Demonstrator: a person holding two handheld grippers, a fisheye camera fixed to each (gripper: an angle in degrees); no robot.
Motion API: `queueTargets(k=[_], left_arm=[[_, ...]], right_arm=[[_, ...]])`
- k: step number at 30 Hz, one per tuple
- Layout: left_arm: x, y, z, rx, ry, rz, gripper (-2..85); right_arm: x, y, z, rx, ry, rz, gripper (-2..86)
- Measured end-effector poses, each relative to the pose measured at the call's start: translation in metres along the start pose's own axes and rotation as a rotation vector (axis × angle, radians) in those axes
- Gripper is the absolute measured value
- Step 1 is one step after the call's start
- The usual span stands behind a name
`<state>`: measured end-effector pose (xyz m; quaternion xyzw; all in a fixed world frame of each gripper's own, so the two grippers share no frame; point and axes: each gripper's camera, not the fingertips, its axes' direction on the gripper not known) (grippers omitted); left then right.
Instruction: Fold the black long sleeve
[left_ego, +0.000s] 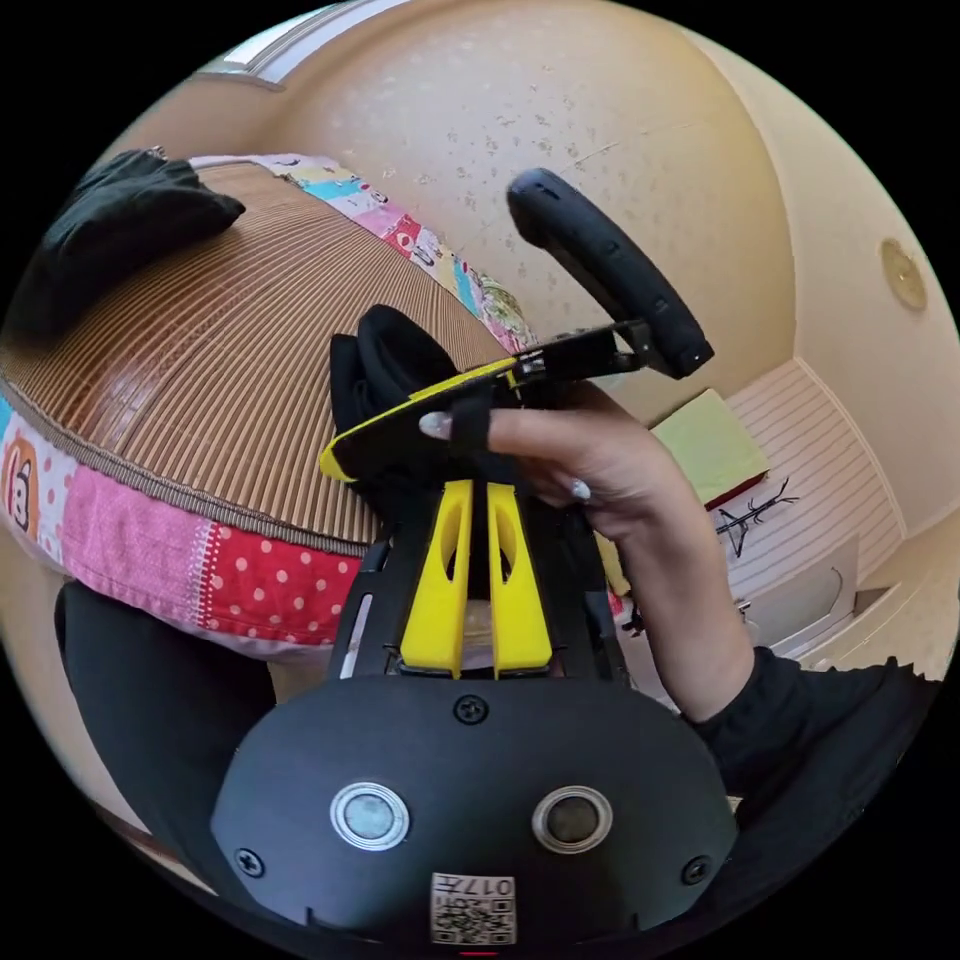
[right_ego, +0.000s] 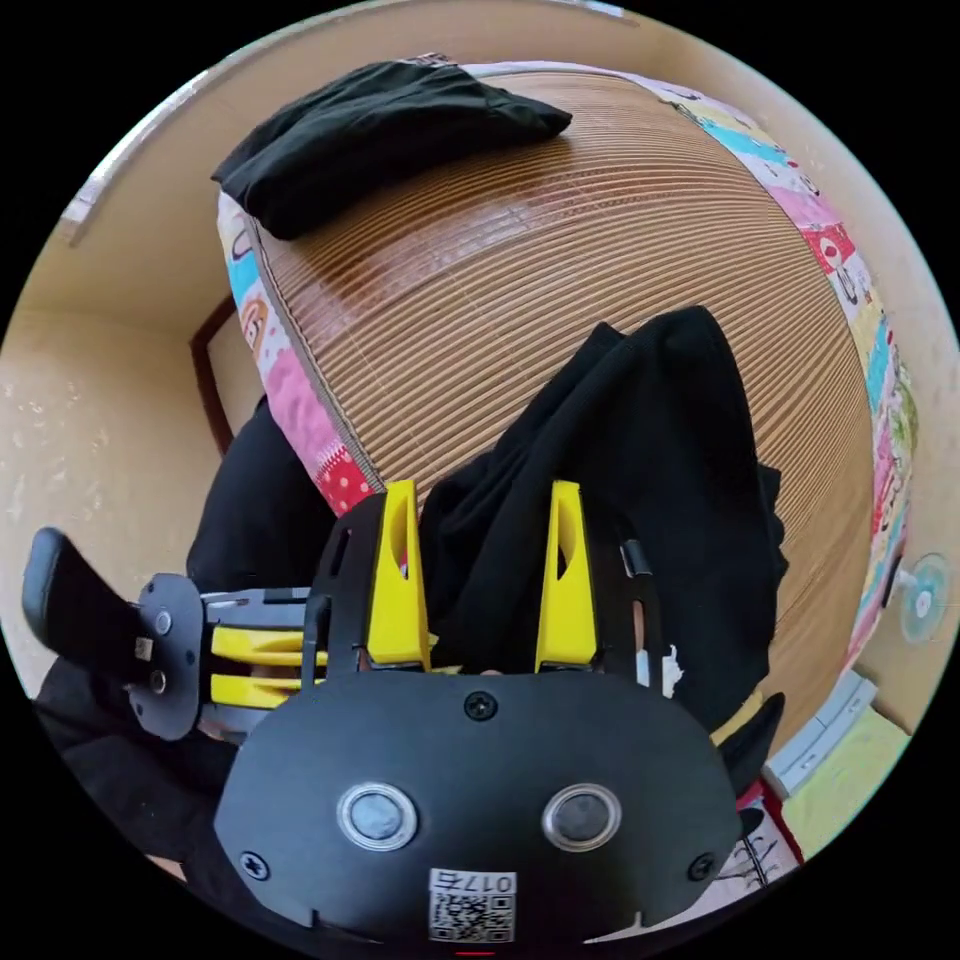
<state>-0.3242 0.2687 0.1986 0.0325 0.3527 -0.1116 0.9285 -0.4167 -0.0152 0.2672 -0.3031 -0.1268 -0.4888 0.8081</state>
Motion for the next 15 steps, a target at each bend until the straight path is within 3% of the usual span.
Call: queueTargets(k=[9, 15], left_arm=[[0.000, 0.019, -0.004, 0.021, 0.004, 0.002, 5.2], [0.001, 0.024, -0.031, 0.072, 0.062, 0.076, 7.9]], right_arm=[[-0.030, 0.019, 0.020, -0.059, 0.214, -0.099, 15.1], [0.052, 0.119, -0.010, 0.237, -0.123, 0.051, 9.1]])
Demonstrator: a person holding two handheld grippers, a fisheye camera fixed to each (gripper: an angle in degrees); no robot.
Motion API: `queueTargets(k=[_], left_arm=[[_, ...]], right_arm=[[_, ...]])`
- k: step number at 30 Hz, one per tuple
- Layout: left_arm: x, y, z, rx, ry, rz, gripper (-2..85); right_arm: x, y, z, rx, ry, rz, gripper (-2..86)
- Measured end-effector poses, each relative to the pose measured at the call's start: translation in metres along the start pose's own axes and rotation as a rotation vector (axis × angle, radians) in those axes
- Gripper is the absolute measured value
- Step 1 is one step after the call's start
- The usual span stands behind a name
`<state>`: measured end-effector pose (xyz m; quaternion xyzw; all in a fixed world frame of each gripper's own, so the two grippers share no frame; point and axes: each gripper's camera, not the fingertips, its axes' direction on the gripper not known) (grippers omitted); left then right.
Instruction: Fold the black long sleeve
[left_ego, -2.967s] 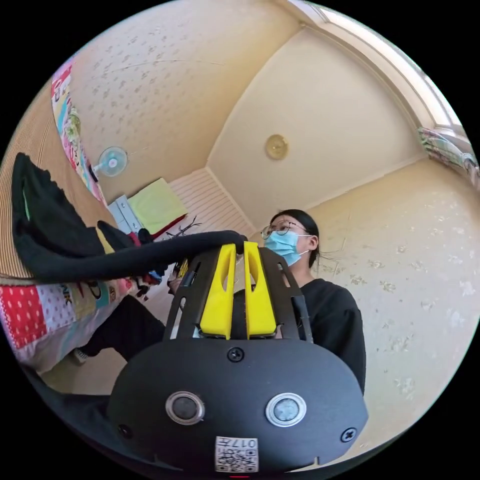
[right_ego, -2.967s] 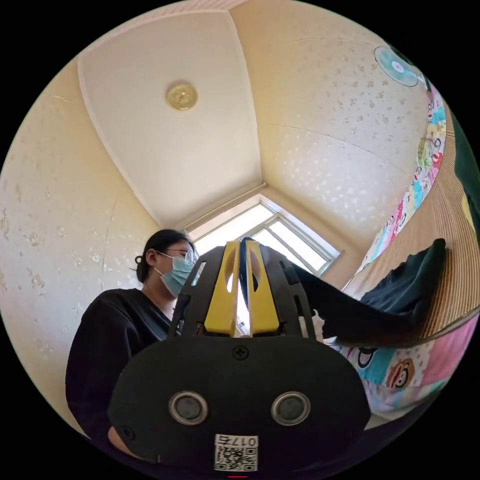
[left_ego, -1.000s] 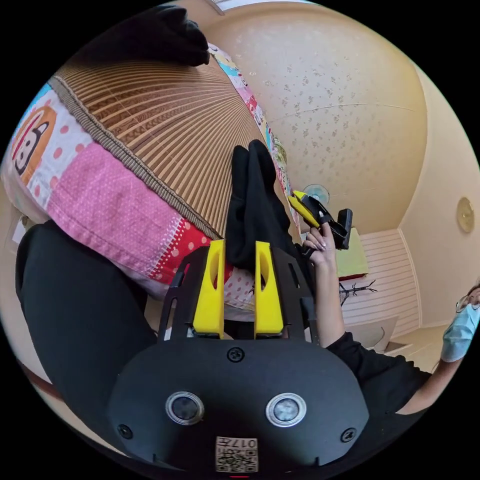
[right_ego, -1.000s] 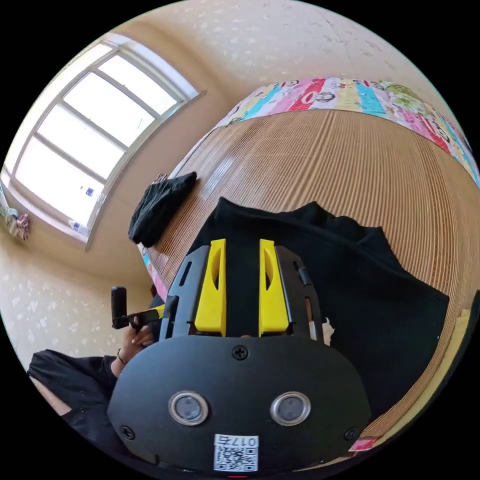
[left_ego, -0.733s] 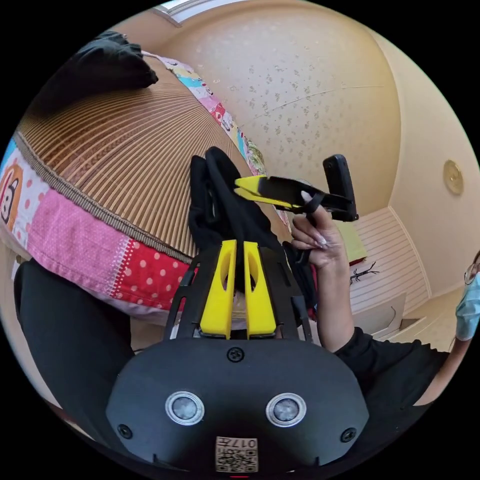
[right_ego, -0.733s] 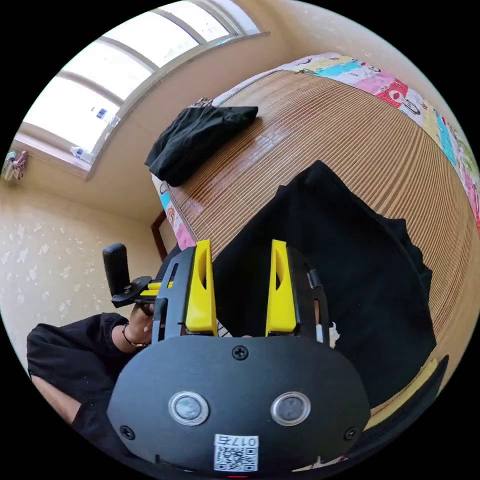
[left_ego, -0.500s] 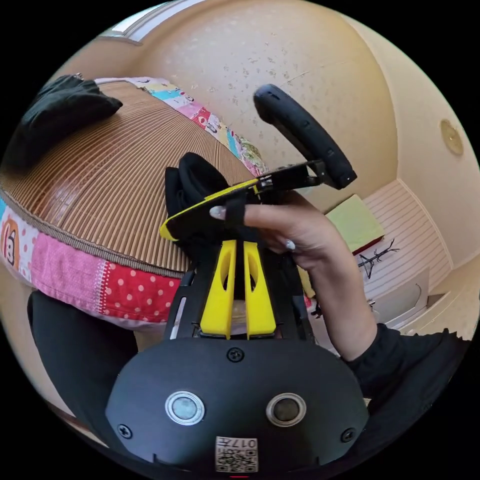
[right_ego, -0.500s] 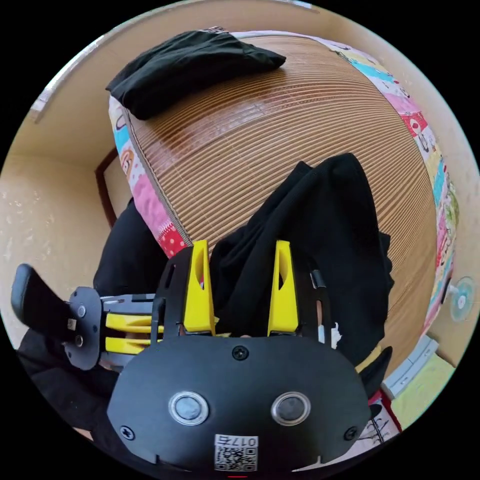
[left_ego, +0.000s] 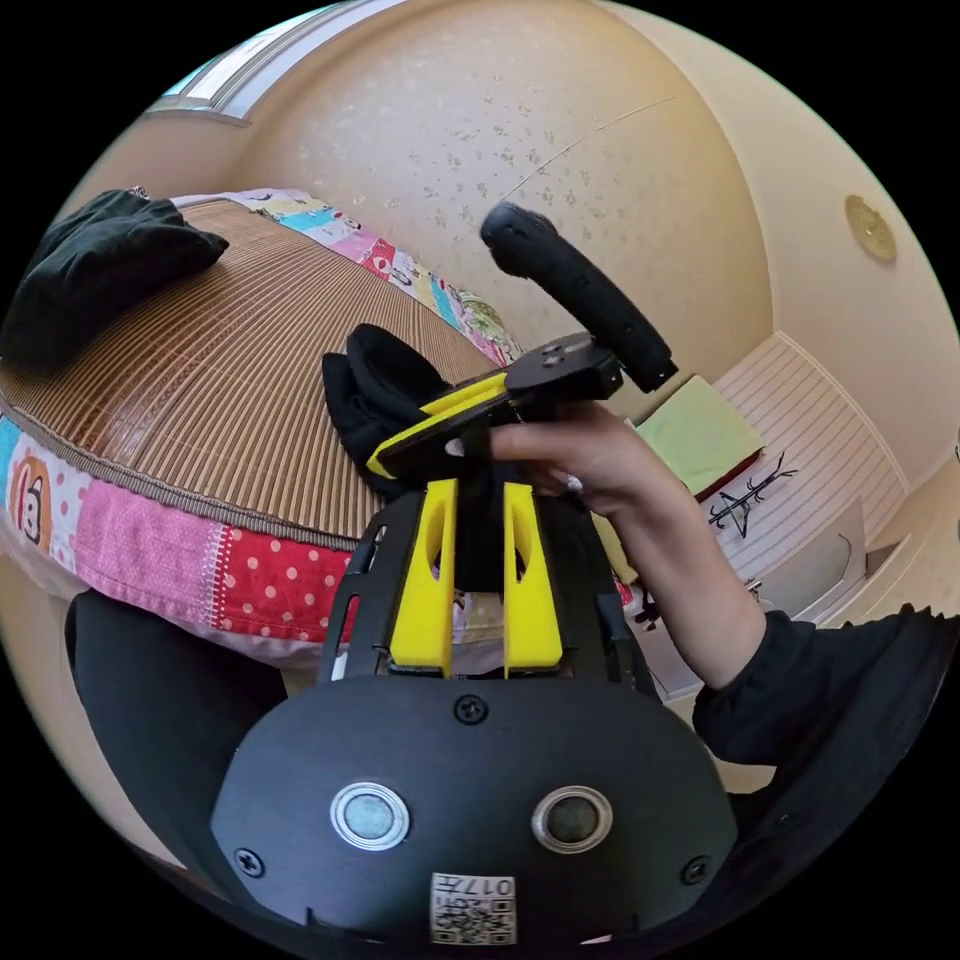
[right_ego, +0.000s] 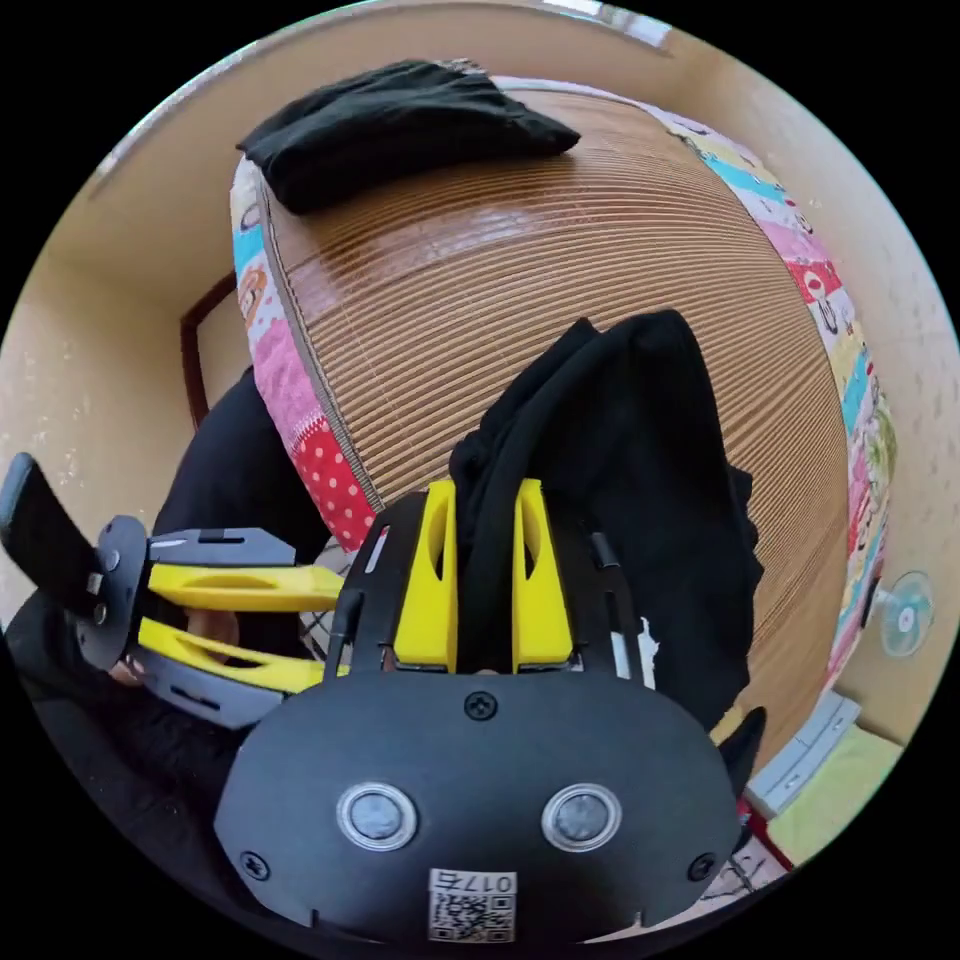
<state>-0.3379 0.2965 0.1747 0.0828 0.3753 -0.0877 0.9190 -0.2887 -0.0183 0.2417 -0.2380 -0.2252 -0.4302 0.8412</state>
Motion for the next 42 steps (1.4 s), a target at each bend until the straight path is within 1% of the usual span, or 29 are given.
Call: queueTargets(k=[3, 4, 5, 6, 8, 9, 12, 13, 14, 16, 17, 18, 20, 22, 25, 28, 30, 31, 34, 36, 38, 42], left_arm=[[0.003, 0.000, -0.007, 0.019, 0.035, 0.036, 8.3], [0.002, 0.000, -0.006, 0.017, 0.062, 0.041, 8.4], [0.001, 0.000, -0.005, 0.014, 0.075, 0.043, 8.4], [0.000, -0.001, -0.002, 0.004, 0.092, 0.044, 8.5], [-0.003, -0.002, 0.006, -0.020, 0.099, 0.039, 8.6], [-0.004, -0.003, 0.013, -0.041, 0.106, 0.033, 8.7], [-0.006, -0.007, 0.038, -0.097, 0.155, 0.004, 9.1], [-0.008, -0.009, 0.051, -0.127, 0.187, -0.019, 9.4], [-0.008, -0.011, 0.059, -0.143, 0.204, -0.033, 9.6], [-0.009, -0.017, 0.088, -0.202, 0.265, -0.083, 10.2], [-0.009, -0.020, 0.096, -0.216, 0.279, -0.092, 10.4], [-0.008, -0.026, 0.109, -0.245, 0.304, -0.109, 11.0], [-0.006, -0.040, 0.128, -0.285, 0.332, -0.129, 12.2], [-0.004, -0.061, 0.151, -0.327, 0.312, -0.129, 13.1], [0.000, -0.089, 0.183, -0.381, 0.250, -0.105, 13.9], [0.004, -0.107, 0.219, -0.464, 0.237, -0.106, 15.9], [0.008, -0.111, 0.241, -0.542, 0.221, -0.101, 16.4], [0.010, -0.111, 0.249, -0.556, 0.248, -0.098, 16.4], [0.006, -0.110, 0.248, -0.548, 0.274, -0.118, 15.6], [-0.001, -0.108, 0.242, -0.543, 0.299, -0.144, 14.6], [-0.009, -0.108, 0.226, -0.506, 0.314, -0.165, 13.6], [-0.024, -0.119, 0.143, -0.355, 0.270, -0.121, 12.0]], right_arm=[[0.082, 0.131, -0.062, 0.383, -0.235, 0.204, 8.0], [0.097, 0.161, -0.069, 0.455, -0.276, 0.238, 7.9], [0.123, 0.220, -0.079, 0.590, -0.345, 0.304, 7.8], [0.136, 0.251, -0.081, 0.652, -0.376, 0.338, 7.7], [0.177, 0.367, -0.076, 0.831, -0.449, 0.473, 7.7], [0.193, 0.420, -0.066, 0.871, -0.460, 0.553, 7.7], [0.212, 0.502, -0.037, 0.877, -0.397, 0.698, 7.8], [0.221, 0.534, -0.017, 0.834, -0.355, 0.782, 8.1], [0.229, 0.558, 0.005, 0.752, -0.317, 0.876, 8.6], [0.238, 0.586, 0.031, 0.656, -0.280, 0.958, 10.1], [0.240, 0.603, 0.037, 0.676, -0.287, 0.978, 11.5], [0.240, 0.612, 0.038, 0.705, -0.297, 0.980, 12.2], [0.243, 0.641, 0.032, 0.828, -0.330, 0.989, 14.2], [0.254, 0.655, 0.029, 0.886, -0.356, 0.978, 15.7], [0.285, 0.662, 0.040, 0.817, -0.415, 0.967, 17.6], [0.307, 0.664, 0.059, 0.750, -0.449, 0.951, 18.3], [0.313, 0.668, 0.067, 0.768, -0.499, 0.923, 18.0], [0.316, 0.669, 0.073, 0.766, -0.545, 0.895, 17.9], [0.315, 0.670, 0.084, 0.755, -0.580, 0.872, 17.1], [0.314, 0.671, 0.093, 0.768, -0.669, 0.858, 16.3], [0.306, 0.667, 0.101, 0.808, -0.752, 0.765, 15.0], [0.280, 0.628, 0.103, 0.825, -0.852, 0.612, 13.9]])
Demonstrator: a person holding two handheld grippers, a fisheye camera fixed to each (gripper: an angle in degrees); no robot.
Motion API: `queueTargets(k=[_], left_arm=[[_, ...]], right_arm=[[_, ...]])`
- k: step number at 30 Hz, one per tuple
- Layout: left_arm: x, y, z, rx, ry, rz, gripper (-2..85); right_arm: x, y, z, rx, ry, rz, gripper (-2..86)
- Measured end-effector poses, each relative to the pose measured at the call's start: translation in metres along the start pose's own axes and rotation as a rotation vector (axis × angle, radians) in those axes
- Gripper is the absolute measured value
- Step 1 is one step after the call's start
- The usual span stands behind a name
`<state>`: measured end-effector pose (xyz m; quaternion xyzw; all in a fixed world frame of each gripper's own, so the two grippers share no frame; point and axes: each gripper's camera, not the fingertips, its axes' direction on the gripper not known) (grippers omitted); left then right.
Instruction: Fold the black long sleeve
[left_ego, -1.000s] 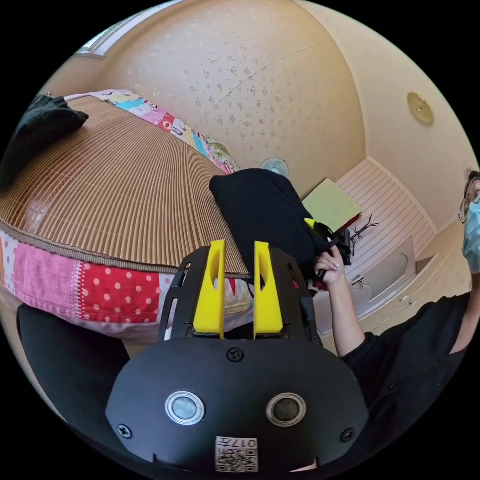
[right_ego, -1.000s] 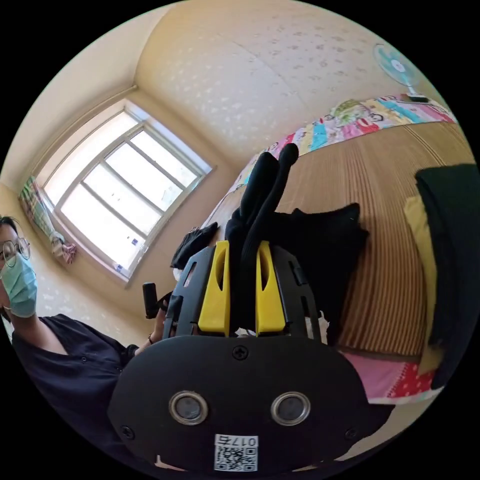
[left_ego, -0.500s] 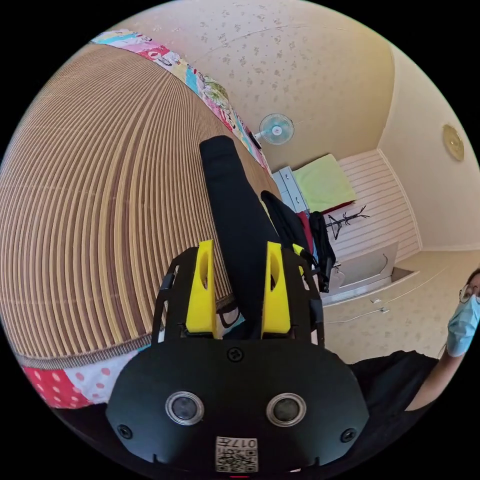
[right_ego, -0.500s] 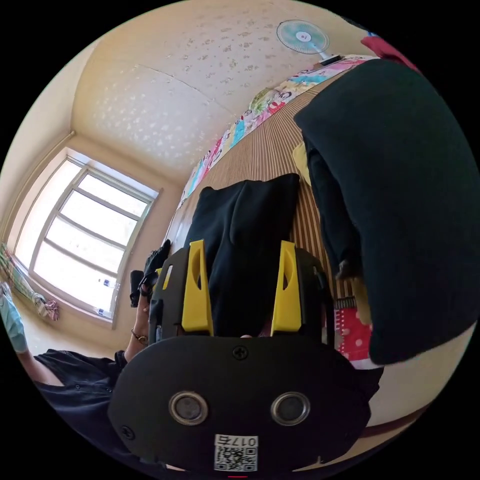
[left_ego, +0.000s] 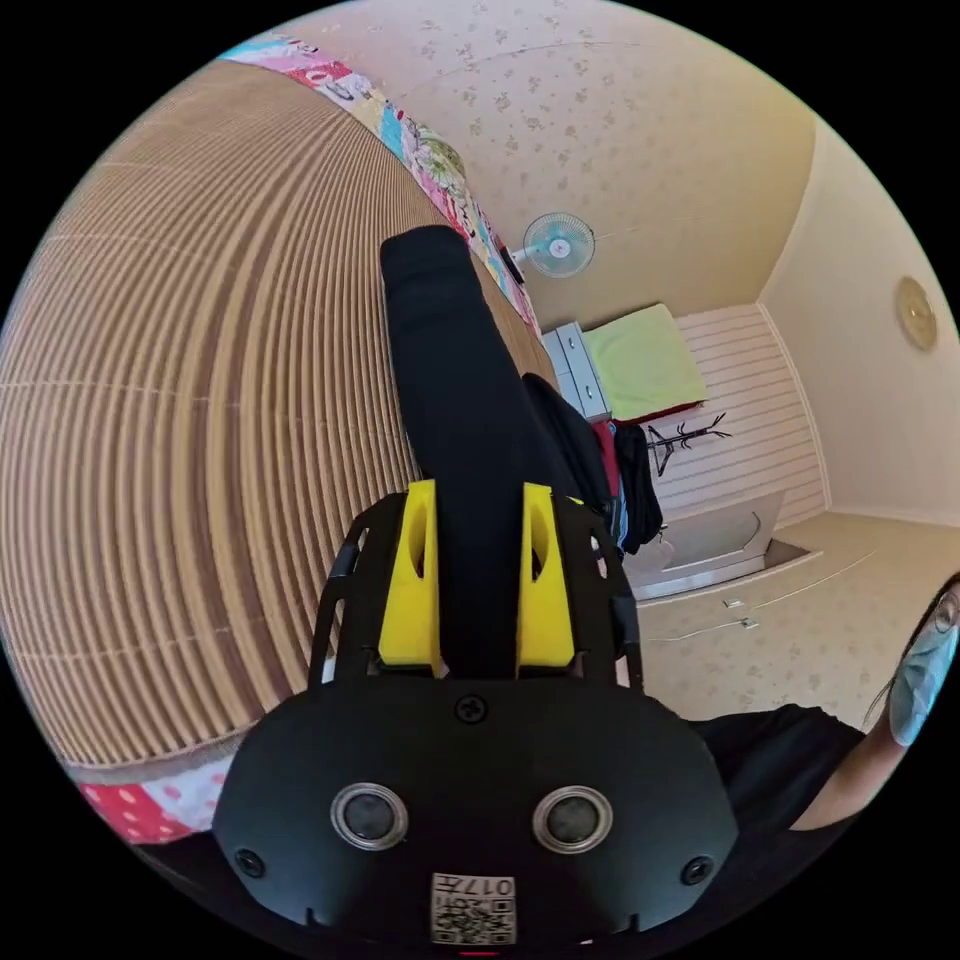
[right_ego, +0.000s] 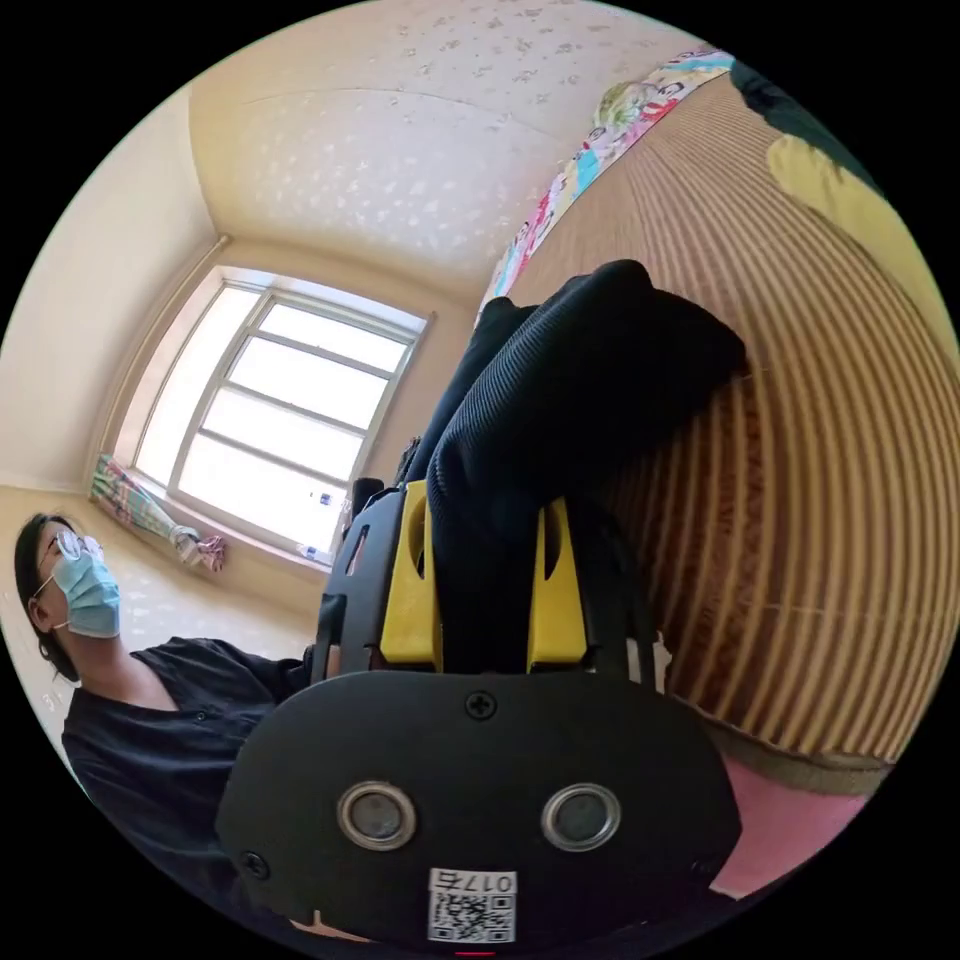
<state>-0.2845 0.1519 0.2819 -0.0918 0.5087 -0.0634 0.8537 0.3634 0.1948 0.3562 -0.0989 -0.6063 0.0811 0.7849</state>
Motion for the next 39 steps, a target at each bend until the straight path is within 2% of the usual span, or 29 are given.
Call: queueTargets(k=[3, 8, 11, 14, 16, 18, 19, 21, 22, 24, 27, 30, 33, 35, 36, 38, 39], left_arm=[[0.001, 0.012, -0.092, 0.129, -0.033, 0.020, 11.3], [0.011, 0.024, -0.273, 0.345, -0.140, 0.029, 11.2], [0.027, 0.008, -0.381, 0.398, -0.312, 0.054, 11.3], [0.020, -0.025, -0.463, 0.390, -0.519, 0.020, 12.3], [-0.008, -0.034, -0.507, 0.422, -0.737, -0.124, 11.3], [-0.029, -0.029, -0.516, 0.425, -0.780, -0.202, 10.2], [-0.040, -0.024, -0.508, 0.411, -0.744, -0.186, 11.0], [-0.055, -0.017, -0.481, 0.342, -0.715, -0.142, 10.9], [-0.067, -0.012, -0.456, 0.273, -0.756, -0.134, 10.3], [-0.074, 0.002, -0.429, 0.263, -0.844, -0.105, 9.3], [-0.053, 0.024, -0.416, 0.378, -0.925, -0.083, 8.4], [-0.017, 0.052, -0.409, 0.501, -0.964, -0.085, 7.9], [0.022, 0.094, -0.383, 0.629, -0.770, 0.077, 6.8], [0.030, 0.108, -0.352, 0.601, -0.647, 0.114, 5.7], [0.029, 0.111, -0.326, 0.530, -0.559, 0.129, 5.3], [0.024, 0.109, -0.281, 0.391, -0.410, 0.163, 5.1], [0.020, 0.103, -0.247, 0.278, -0.304, 0.170, 5.0]], right_arm=[[-0.035, -0.014, 0.065, -0.050, -0.098, -0.070, 13.6], [-0.137, -0.048, 0.227, -0.109, -0.305, -0.199, 13.4], [-0.197, -0.066, 0.315, -0.095, -0.347, -0.179, 13.3], [-0.235, -0.077, 0.390, -0.034, -0.215, -0.105, 13.1], [-0.234, -0.074, 0.427, -0.044, -0.093, -0.021, 12.8], [-0.226, -0.063, 0.451, -0.102, -0.009, 0.022, 11.2], [-0.223, -0.051, 0.455, -0.130, 0.009, -0.013, 9.3], [-0.220, -0.026, 0.442, -0.150, 0.075, -0.118, 7.0], [-0.220, -0.019, 0.436, -0.155, 0.103, -0.148, 6.7], [-0.219, -0.004, 0.410, -0.164, 0.156, -0.239, 5.6], [-0.224, 0.026, 0.325, -0.145, 0.206, -0.453, 2.8], [-0.234, 0.048, 0.250, -0.115, 0.279, -0.561, 1.6], [-0.248, 0.090, 0.144, -0.066, 0.444, -0.663, 0.8], [-0.254, 0.127, 0.060, 0.018, 0.632, -0.649, 0.5], [-0.255, 0.136, 0.040, 0.045, 0.684, -0.622, 0.4], [-0.264, 0.171, -0.044, 0.265, 0.909, -0.422, 0.4], [-0.267, 0.182, -0.065, 0.338, 0.947, -0.373, 0.4]])
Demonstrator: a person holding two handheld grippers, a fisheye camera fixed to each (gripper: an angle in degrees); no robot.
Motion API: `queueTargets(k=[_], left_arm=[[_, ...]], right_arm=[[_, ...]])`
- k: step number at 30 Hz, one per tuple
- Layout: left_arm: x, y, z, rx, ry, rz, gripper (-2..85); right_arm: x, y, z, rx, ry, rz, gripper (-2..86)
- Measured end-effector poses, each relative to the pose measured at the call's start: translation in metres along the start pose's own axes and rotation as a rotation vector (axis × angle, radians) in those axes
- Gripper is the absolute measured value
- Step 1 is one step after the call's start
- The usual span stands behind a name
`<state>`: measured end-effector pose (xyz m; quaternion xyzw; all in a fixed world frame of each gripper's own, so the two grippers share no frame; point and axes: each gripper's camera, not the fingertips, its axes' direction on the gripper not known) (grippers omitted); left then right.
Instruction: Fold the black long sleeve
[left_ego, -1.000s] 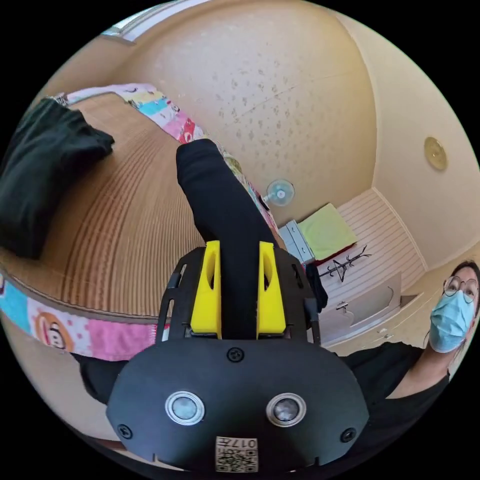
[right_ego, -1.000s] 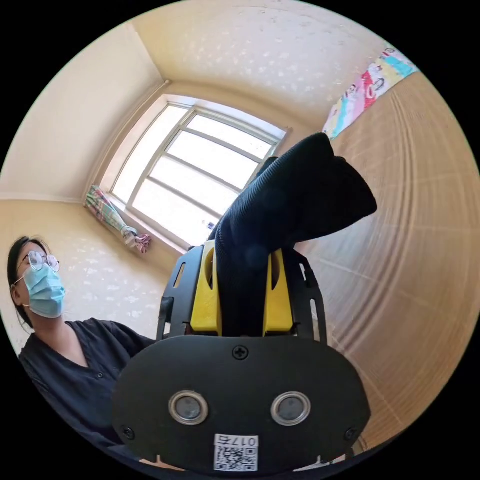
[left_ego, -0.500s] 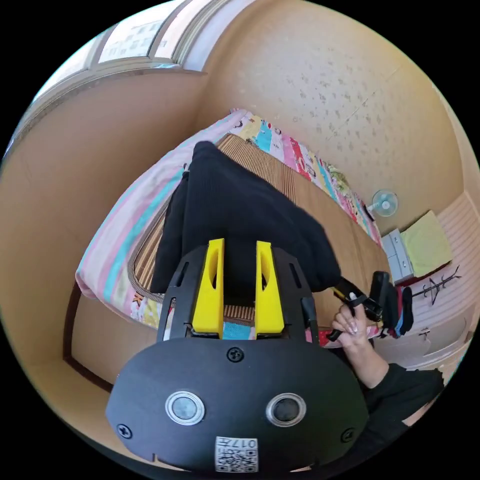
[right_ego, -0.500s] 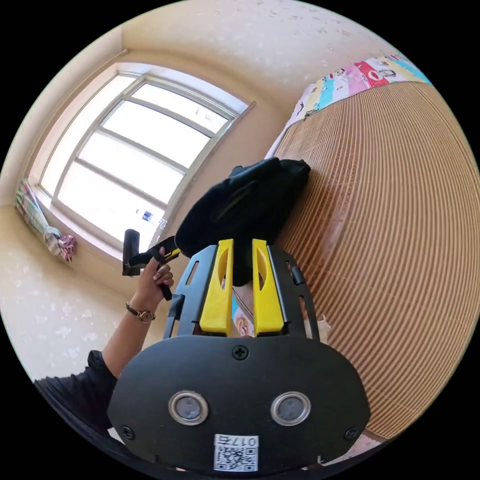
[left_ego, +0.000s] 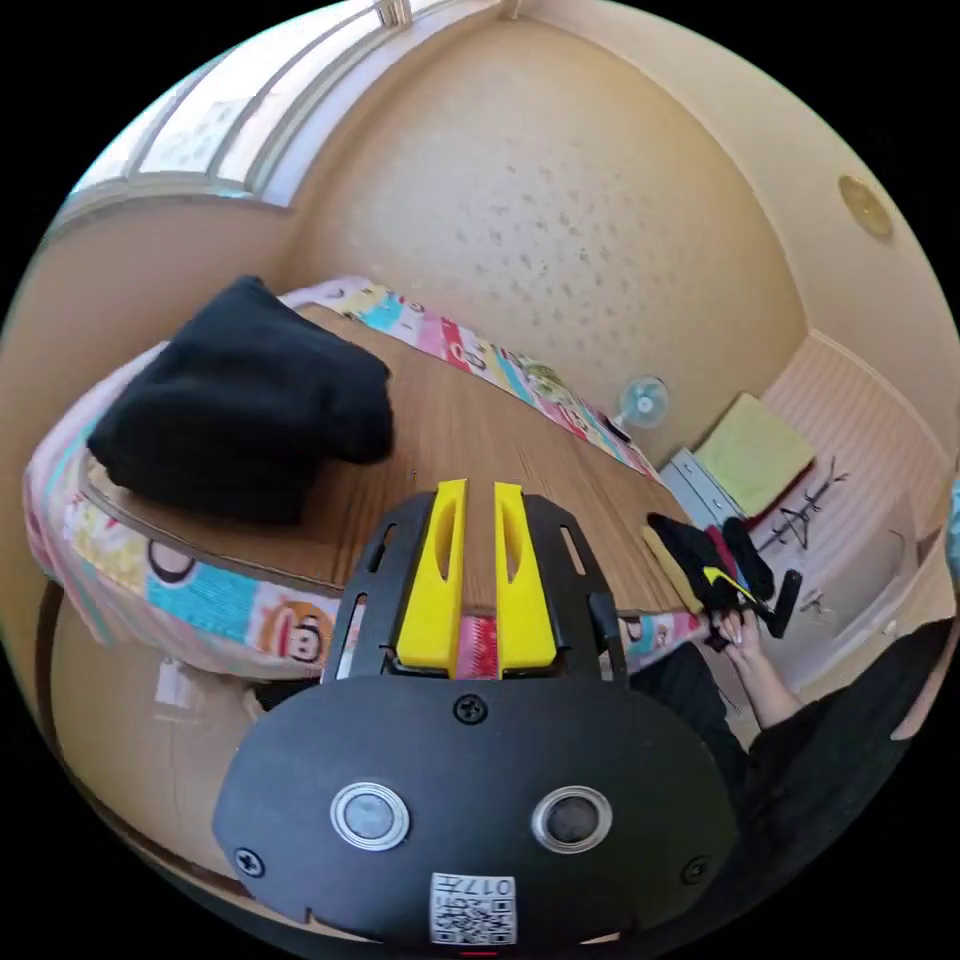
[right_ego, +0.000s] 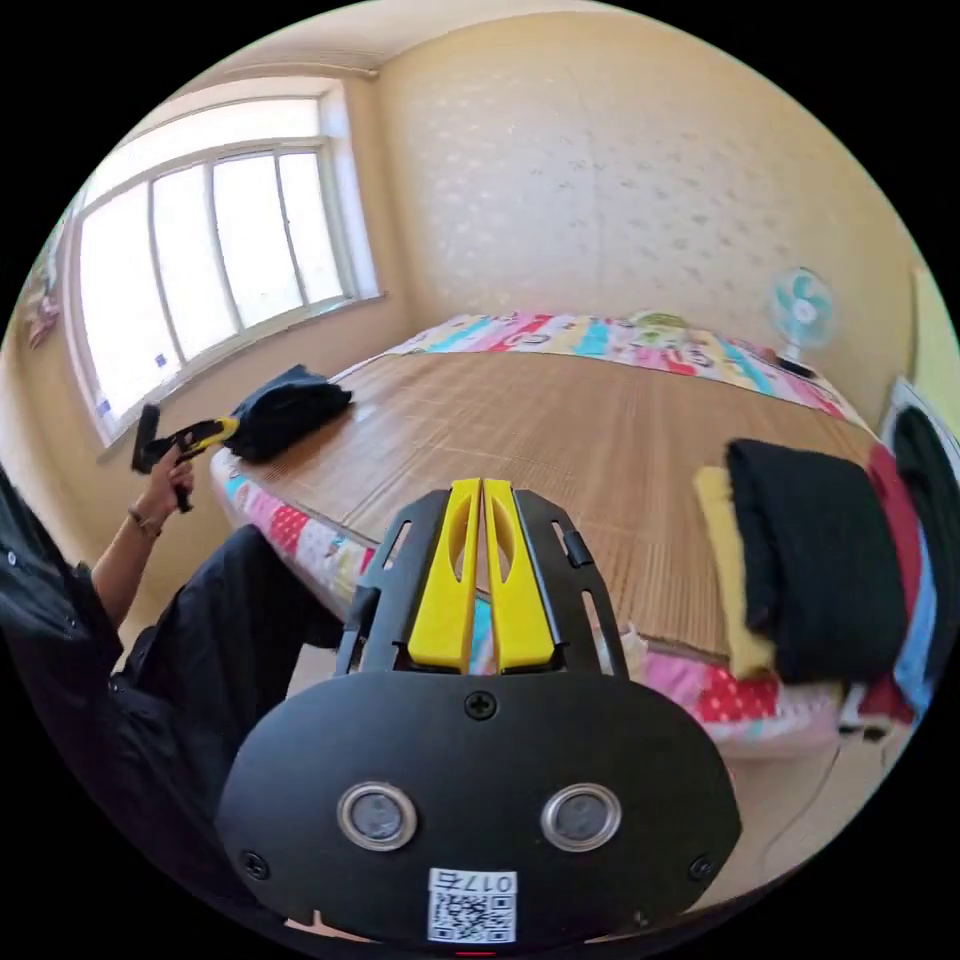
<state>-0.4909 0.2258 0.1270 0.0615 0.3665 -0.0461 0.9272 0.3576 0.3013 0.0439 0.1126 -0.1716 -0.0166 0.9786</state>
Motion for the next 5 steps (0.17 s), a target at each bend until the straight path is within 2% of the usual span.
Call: queueTargets(k=[2, 3, 5], left_arm=[[0.016, 0.003, 0.050, -0.139, 0.138, 0.034, 4.6], [0.031, 0.005, 0.078, -0.208, 0.193, 0.076, 3.9], [0.056, 0.007, 0.116, -0.254, 0.244, 0.124, 1.6]], right_arm=[[0.042, 0.028, -0.073, 0.171, 0.148, 0.202, 0.5], [0.049, 0.035, -0.088, 0.212, 0.176, 0.235, 0.6], [0.072, 0.057, -0.129, 0.311, 0.266, 0.334, 0.9]])
